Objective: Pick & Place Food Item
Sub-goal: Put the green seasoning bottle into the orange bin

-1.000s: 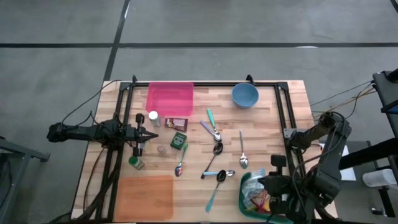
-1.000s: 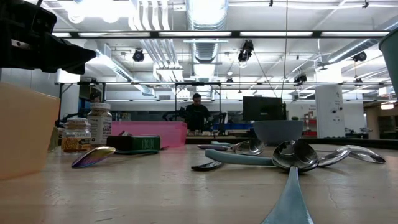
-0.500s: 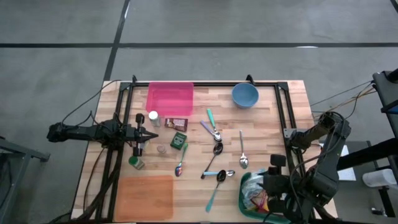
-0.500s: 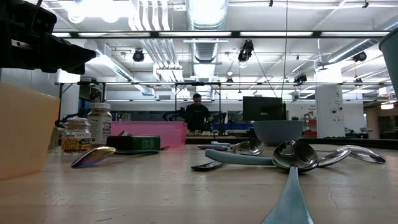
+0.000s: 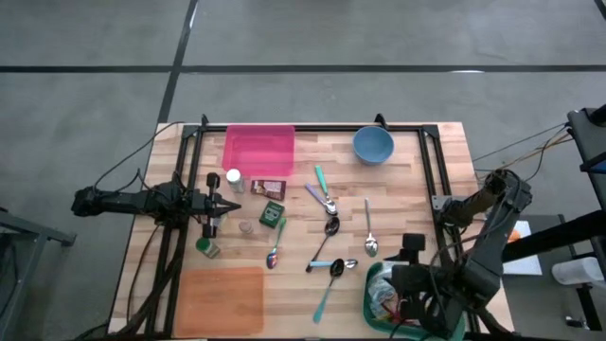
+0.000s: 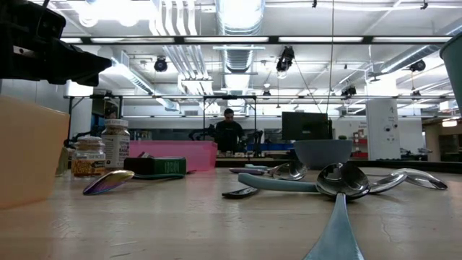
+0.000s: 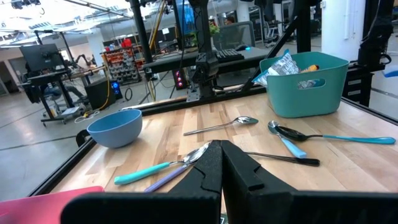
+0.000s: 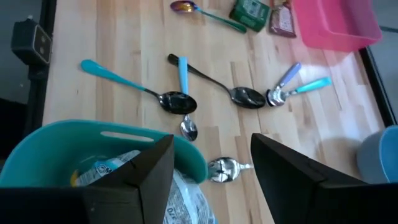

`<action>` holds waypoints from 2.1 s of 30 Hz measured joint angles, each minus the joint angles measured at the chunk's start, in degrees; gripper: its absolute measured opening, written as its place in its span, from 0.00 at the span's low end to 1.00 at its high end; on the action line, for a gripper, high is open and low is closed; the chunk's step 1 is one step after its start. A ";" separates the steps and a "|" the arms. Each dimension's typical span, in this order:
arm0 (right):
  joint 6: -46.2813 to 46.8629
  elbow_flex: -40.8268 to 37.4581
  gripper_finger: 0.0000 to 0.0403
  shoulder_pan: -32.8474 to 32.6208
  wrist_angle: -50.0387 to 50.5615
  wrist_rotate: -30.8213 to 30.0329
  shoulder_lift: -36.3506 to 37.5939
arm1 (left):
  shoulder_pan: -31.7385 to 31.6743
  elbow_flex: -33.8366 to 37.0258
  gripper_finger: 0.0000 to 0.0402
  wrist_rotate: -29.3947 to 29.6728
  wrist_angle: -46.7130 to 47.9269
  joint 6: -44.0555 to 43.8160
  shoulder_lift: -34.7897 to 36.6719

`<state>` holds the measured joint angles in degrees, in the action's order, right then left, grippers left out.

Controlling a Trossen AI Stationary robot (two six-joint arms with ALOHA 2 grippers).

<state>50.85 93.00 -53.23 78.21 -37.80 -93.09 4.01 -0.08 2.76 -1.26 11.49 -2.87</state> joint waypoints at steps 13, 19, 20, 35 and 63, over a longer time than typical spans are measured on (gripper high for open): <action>-23.38 -9.90 0.52 12.47 -22.12 8.70 6.02 | 0.01 0.00 0.00 0.01 -0.01 0.00 0.02; -30.82 -18.17 0.52 18.58 -34.04 14.82 10.67 | 0.01 0.00 0.00 0.00 -0.02 0.00 0.02; -31.31 -19.86 0.52 19.65 -36.01 15.86 11.80 | 0.01 0.00 0.00 0.00 -0.02 0.00 0.02; -20.42 -39.64 0.52 32.21 -48.01 17.25 23.50 | 0.02 0.00 0.00 0.00 -0.01 0.00 0.02; -35.07 -42.19 0.52 53.62 -54.23 27.42 24.01 | 0.00 0.00 0.00 0.00 0.00 0.00 0.02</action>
<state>15.77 50.81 0.38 23.98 -10.38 -69.08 4.01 -0.08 2.76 -1.26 11.49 -2.85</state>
